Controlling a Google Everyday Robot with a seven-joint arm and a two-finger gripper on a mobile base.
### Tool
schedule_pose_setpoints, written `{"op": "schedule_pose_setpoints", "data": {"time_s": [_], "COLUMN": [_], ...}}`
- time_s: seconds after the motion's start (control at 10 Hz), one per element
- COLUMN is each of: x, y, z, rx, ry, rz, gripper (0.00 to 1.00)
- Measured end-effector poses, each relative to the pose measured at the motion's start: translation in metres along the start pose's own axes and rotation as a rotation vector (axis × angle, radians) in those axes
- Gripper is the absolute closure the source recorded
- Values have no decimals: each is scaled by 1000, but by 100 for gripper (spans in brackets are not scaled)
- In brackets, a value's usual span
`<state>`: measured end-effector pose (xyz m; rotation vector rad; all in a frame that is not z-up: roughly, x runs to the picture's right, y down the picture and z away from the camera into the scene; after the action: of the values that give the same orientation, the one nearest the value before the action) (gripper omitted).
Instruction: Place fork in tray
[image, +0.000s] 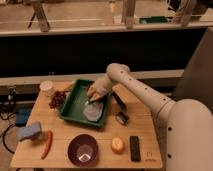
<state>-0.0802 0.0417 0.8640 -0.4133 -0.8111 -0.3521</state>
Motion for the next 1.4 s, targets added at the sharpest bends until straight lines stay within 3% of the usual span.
{"op": "schedule_pose_setpoints", "data": {"time_s": [0.1, 0.5, 0.7, 1.0, 1.1, 1.4], "x": [0, 5, 8, 9, 10, 13], "y": [0, -4, -5, -11, -11, -10], "z": [-1, 4, 5, 11, 13, 15], "rx": [0, 18, 24, 24, 23, 24], "ry": [0, 9, 10, 10, 11, 17], "rz": [-2, 28, 38, 40, 47, 66], "gripper": [56, 21, 26, 57, 62, 63]}}
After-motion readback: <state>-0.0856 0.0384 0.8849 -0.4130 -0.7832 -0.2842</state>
